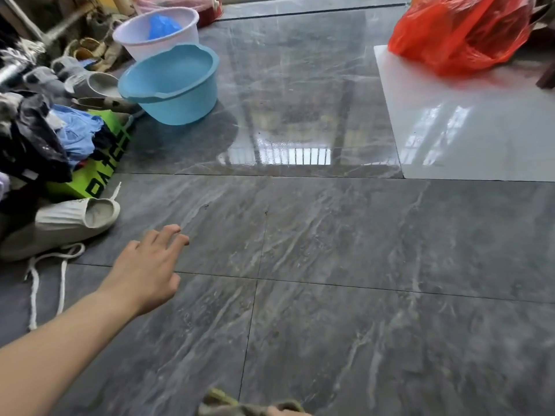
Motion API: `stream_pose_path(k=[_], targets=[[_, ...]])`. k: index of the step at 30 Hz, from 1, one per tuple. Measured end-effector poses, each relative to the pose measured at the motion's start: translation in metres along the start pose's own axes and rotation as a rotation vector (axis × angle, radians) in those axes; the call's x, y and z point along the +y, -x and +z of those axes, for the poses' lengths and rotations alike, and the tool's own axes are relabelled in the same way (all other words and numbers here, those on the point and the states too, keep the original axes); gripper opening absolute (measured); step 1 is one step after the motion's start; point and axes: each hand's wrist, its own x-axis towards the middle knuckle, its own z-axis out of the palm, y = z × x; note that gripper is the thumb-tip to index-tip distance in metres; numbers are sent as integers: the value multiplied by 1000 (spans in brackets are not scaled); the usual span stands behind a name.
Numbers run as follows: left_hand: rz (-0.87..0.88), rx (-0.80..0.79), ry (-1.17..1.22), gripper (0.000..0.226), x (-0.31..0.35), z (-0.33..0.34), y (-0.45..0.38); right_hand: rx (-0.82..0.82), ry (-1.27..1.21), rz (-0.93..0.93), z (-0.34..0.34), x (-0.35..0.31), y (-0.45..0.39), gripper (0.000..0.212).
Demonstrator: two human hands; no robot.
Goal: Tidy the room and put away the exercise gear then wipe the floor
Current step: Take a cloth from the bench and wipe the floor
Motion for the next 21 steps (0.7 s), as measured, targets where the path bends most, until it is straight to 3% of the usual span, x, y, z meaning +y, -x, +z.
stream_pose_path(k=[2, 4, 6, 8, 10, 12, 14, 18, 21], targets=[[45, 1, -8, 56, 12, -5, -10, 61, 490, -50, -31, 27, 25, 31], [82, 21, -6, 54, 27, -13, -21, 175, 620, 36, -70, 61, 50, 26], [110, 58, 20, 52, 42, -19, -31, 327, 518, 251, -111, 102, 57, 38], [106, 76, 57, 50, 55, -22, -39, 633, 469, 525, -155, 130, 63, 47], [105, 79, 74, 48, 61, -20, -41, 877, 372, 819, -188, 146, 70, 46], [140, 71, 56, 45, 62, -14, -36, 1021, 248, 1048, -205, 156, 74, 44], [162, 35, 34, 44, 57, -7, -29, 1059, 218, 1143, -210, 157, 72, 45], [124, 18, 23, 44, 33, 7, -16, 1058, 349, 1142, -192, 164, 65, 44], [66, 11, 55, 46, 16, 20, 0, 1130, 303, 1199, -194, 170, 54, 44]])
